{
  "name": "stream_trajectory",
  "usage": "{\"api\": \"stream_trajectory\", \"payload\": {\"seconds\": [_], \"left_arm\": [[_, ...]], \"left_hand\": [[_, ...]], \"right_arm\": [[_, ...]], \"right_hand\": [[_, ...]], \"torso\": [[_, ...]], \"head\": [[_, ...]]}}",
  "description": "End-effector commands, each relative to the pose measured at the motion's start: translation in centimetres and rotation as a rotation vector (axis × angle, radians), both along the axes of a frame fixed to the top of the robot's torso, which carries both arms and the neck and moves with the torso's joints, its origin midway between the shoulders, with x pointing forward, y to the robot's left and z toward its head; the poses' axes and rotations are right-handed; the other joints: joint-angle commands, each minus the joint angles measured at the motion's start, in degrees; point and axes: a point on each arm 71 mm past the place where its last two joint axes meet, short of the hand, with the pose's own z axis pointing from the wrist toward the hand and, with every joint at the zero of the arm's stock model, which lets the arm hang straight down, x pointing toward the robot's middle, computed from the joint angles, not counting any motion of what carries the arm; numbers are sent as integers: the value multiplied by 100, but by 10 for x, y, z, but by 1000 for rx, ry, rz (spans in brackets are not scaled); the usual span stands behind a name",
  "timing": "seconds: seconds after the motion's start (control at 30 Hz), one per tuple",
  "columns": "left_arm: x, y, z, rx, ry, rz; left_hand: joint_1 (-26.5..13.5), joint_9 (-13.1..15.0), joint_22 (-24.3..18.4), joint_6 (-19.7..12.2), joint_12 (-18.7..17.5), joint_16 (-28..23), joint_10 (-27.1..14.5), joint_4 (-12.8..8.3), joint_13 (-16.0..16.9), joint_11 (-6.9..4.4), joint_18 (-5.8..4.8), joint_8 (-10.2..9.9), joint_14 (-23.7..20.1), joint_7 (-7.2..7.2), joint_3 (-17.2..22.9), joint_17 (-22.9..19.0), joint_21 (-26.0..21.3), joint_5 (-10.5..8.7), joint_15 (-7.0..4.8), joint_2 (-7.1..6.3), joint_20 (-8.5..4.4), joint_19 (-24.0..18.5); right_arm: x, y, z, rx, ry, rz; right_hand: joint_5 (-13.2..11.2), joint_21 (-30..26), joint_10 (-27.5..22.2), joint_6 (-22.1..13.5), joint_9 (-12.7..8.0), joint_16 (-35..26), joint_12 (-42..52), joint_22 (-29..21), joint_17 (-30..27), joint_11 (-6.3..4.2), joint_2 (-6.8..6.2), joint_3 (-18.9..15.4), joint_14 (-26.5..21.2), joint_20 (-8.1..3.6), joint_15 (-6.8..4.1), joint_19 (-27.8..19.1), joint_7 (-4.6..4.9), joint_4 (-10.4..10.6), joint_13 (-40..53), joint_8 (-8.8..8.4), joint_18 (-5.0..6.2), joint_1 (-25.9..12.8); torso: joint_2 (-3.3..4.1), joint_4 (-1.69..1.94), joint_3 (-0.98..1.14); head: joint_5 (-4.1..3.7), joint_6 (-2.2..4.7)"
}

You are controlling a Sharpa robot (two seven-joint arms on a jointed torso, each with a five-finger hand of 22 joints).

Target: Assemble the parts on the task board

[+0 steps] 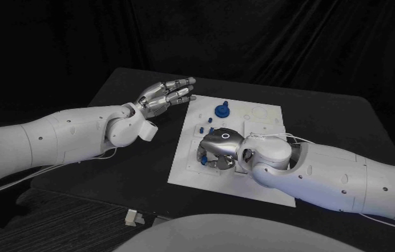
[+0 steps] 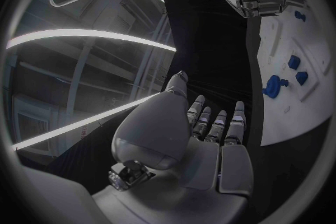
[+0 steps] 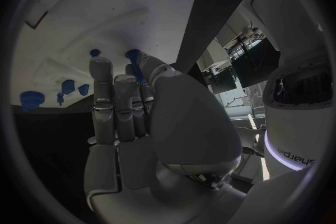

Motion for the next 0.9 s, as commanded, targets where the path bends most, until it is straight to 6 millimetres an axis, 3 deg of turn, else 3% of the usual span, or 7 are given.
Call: {"api": "stream_trajectory", "payload": {"seconds": [0.03, 0.33, 0.43, 0.47, 0.7, 0.83, 0.9], "left_arm": [[-1, -1, 0, -19, 0, -8], [-1, -1, 0, -18, 2, -9], [-1, -1, 0, -18, 2, -8], [-1, -1, -1, -17, 2, -8], [-1, -1, -1, -16, 3, -7], [-1, 0, -1, -15, 3, -5], [-1, 1, -1, -14, 3, -3]], "left_hand": [[3, -7, -7, -27, -16, 3, -15, -15, 1, 23, 31, 2, -12, 4, 5, 2, 15, 40, 10, 53, -9, 8], [3, -7, -7, -27, -16, 3, -15, -15, 1, 23, 31, 2, -12, 4, 5, 2, 15, 40, 10, 53, -9, 8], [3, -7, -7, -27, -16, 3, -15, -15, 1, 23, 31, 2, -12, 4, 5, 2, 15, 40, 10, 53, -9, 8], [3, -7, -7, -34, -21, 2, -20, -19, 1, 26, 31, 1, -15, 7, 9, 1, 15, 40, 12, 58, -10, 9], [3, -7, -7, -34, -21, 2, -20, -19, 1, 26, 31, 1, -15, 7, 9, 1, 15, 40, 12, 58, -10, 9], [4, -8, -9, -34, -22, 3, -22, -22, 1, 27, 31, 0, -15, 8, 10, 1, 15, 39, 12, 57, -10, 8], [5, -8, -4, -34, -20, 4, -21, -24, 1, 27, 30, 0, -14, 9, 10, 2, 16, 39, 12, 56, -10, 11]], "right_arm": [[-1, 0, -1, -2, -4, -8], [2, -3, -4, -36, 1, -48], [2, -4, -5, -47, 4, -54], [2, -5, -5, -48, 4, -55], [2, -8, -3, -29, -5, -58], [1, -17, 4, 30, -53, -69], [0, -25, 12, 82, -85, -74]], "right_hand": [[16, -34, 167, -32, 7, -40, 12, 369, -21, -165, 18, 15, -13, -12, -19, -39, -4, -17, 4, -40, -29, -8], [6, -500, -512, -621, -114, -249, -328, 270, -227, 52, -150, 35, -210, 85, 156, -274, 177, -8, -54, -391, -1, -192], [-45, -889, -1095, -1183, -238, -409, -501, 193, -401, 111, -220, -46, -412, 129, 152, -483, 26, -53, -45, -403, 63, -244], [-78, -1089, -1369, -1443, -293, -492, -551, 155, -491, 136, -225, -127, -515, 128, 122, -585, -124, -80, -40, -394, 104, -257], [-218, -1420, -2386, -2076, -412, -725, -459, 101, -783, 190, -179, -725, -914, 173, 155, -823, -385, 43, -6, -373, 128, -163], [-290, -1631, -3133, -2577, -485, -976, -222, 75, -1149, 170, -539, -1229, -1267, 199, 204, -977, -524, 1144, 1, -393, 152, 470], [-296, -1649, -3179, -2549, -481, -964, -154, 76, -1164, 179, -550, -1271, -1271, 225, 201, -974, -501, 1233, 9, -383, 130, 502]], "torso": [[1, -2, 1], [2, -1, 2], [1, -3, 2], [1, -3, 1], [2, 0, -1], [1, -3, 2], [2, -3, 2]], "head": [[-6, -1], [15, -1], [16, -1], [15, -1], [-10, -1], [-29, -1], [-46, -1]]}}
